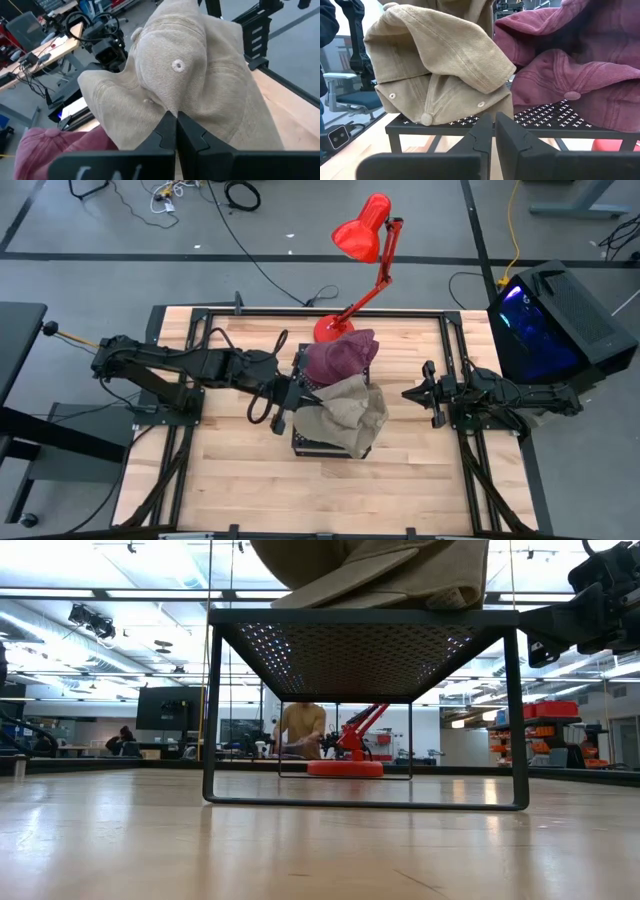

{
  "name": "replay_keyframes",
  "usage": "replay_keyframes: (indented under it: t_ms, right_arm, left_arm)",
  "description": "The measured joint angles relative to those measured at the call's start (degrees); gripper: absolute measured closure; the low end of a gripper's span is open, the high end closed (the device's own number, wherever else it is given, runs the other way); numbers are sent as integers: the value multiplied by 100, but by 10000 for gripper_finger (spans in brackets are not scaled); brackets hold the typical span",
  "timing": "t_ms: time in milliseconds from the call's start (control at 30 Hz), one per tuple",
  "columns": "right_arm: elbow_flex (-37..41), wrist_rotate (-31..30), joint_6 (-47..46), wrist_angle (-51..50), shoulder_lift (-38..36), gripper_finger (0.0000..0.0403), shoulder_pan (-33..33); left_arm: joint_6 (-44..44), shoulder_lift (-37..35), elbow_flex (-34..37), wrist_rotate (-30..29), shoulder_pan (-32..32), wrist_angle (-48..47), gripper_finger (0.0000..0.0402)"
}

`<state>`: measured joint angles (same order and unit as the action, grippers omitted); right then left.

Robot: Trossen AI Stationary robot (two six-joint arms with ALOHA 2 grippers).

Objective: Pick & Place hat
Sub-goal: Stack the brown cap on top of the brown cap on the shelf

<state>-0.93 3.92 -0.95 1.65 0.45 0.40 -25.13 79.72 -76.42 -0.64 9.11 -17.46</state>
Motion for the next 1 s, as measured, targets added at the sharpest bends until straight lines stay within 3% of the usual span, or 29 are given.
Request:
replay_keyframes:
  t_ms: [1000]
  right_arm:
    - [0, 2, 1, -9, 1, 376, 1]
  left_arm:
    - [-622, 263, -5, -81, -38, 752, 400]
